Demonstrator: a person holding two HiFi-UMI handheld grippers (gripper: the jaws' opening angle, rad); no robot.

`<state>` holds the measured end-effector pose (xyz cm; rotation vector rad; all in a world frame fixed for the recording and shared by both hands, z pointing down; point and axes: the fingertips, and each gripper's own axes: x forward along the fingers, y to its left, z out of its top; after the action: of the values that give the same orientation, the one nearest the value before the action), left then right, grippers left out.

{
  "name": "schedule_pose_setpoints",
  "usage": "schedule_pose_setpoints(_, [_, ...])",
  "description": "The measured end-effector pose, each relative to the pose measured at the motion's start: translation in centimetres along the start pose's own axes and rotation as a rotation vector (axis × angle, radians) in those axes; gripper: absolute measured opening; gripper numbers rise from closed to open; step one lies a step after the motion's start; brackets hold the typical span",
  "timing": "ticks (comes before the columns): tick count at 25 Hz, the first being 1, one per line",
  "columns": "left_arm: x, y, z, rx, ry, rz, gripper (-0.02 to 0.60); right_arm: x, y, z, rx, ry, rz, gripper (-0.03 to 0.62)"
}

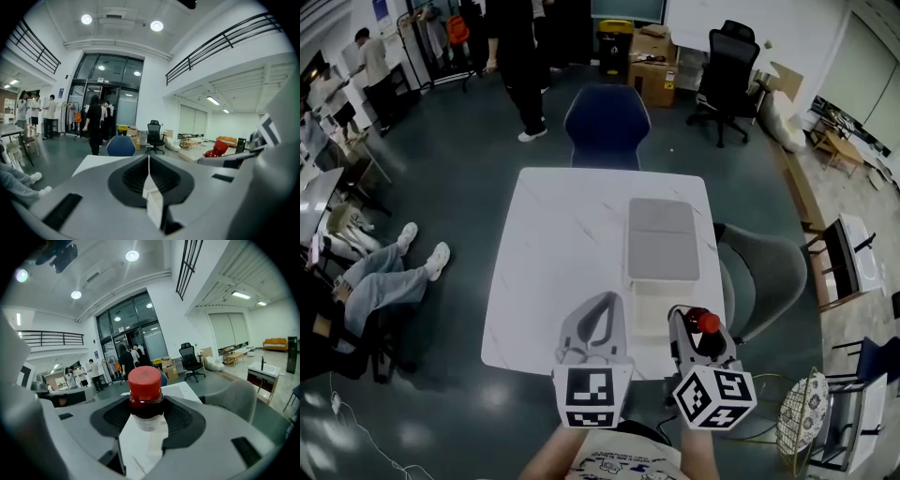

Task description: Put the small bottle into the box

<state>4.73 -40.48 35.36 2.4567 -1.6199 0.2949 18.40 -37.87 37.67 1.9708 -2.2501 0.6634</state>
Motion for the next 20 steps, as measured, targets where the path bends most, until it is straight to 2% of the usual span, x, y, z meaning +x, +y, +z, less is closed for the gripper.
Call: schedule_pose_setpoints(20, [4.4,1.0,-4.2,-0.032,0.131,-0.054,0.02,4.5,-1.9,-3.3,0.035,0.129,-0.052,0.229])
